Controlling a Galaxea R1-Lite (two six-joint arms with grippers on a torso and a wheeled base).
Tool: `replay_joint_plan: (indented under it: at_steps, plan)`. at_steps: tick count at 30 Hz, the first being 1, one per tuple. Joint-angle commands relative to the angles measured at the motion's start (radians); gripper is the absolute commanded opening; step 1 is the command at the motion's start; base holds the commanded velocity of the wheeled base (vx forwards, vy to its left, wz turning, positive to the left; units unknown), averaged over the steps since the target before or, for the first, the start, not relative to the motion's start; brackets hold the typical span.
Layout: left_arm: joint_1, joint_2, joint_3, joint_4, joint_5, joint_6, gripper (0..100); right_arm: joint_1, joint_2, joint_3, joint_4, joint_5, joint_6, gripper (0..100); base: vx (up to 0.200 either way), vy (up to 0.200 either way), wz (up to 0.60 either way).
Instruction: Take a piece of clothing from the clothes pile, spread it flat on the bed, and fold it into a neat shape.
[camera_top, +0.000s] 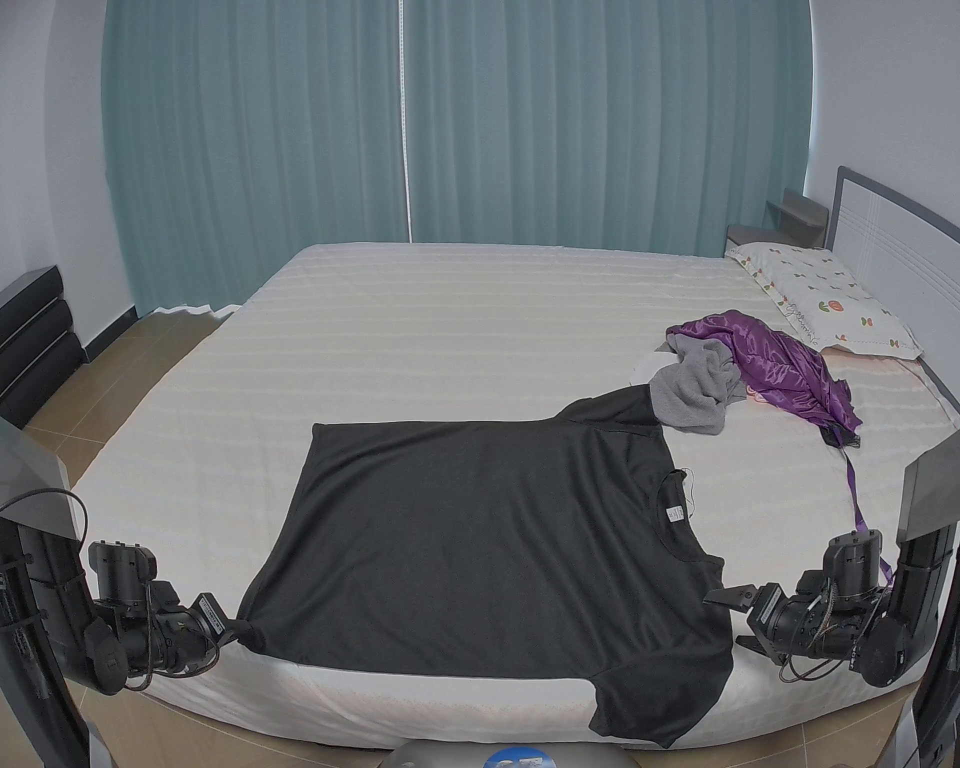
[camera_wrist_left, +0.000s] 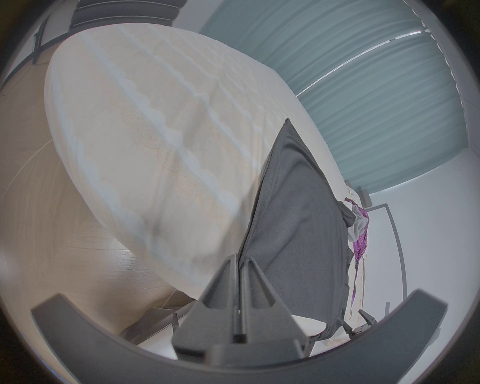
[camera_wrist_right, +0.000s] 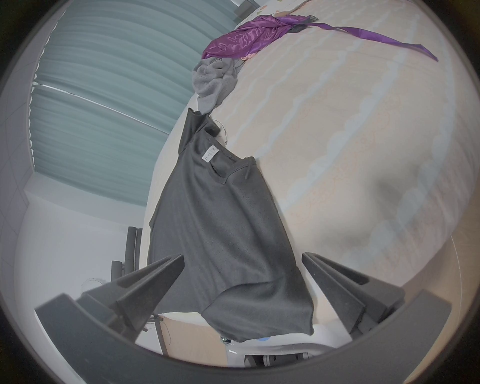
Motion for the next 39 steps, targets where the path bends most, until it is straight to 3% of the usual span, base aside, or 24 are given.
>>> replay_joint_plan:
  at_steps: [1, 5, 6, 27, 35, 36, 39]
  plan:
    - [0.006, -0.006, 0.005, -0.002, -0.004, -0.008, 0, 0.004, 0.085, -0.047, 0.0, -0.024, 0.0, 100, 0.0, 0.0, 0.0]
    - [0.006, -0.006, 0.007, -0.002, -0.004, -0.008, 0, 0.012, 0.114, -0.074, 0.0, -0.07, -0.002, 100, 0.0, 0.0, 0.0]
    - [0.006, -0.006, 0.009, -0.002, -0.004, -0.008, 0, 0.012, 0.114, -0.078, 0.0, -0.073, -0.003, 0, 0.0, 0.0, 0.0]
    - [0.006, -0.006, 0.013, -0.003, -0.006, -0.008, 0, -0.013, 0.079, -0.271, 0.02, -0.09, -0.026, 0, 0.0, 0.0, 0.0]
    - [0.006, -0.006, 0.013, -0.003, -0.006, -0.01, 0, -0.027, 0.109, -0.41, 0.155, -0.087, -0.085, 0, 0.0, 0.0, 0.0]
    - [0.006, -0.006, 0.013, -0.003, -0.006, -0.01, 0, -0.027, 0.109, -0.412, 0.157, -0.087, -0.085, 100, 0.0, 0.0, 0.0]
    - [0.006, -0.006, 0.013, -0.003, -0.006, -0.01, 0, -0.03, 0.141, -0.427, 0.147, -0.085, -0.094, 100, 0.0, 0.0, 0.0]
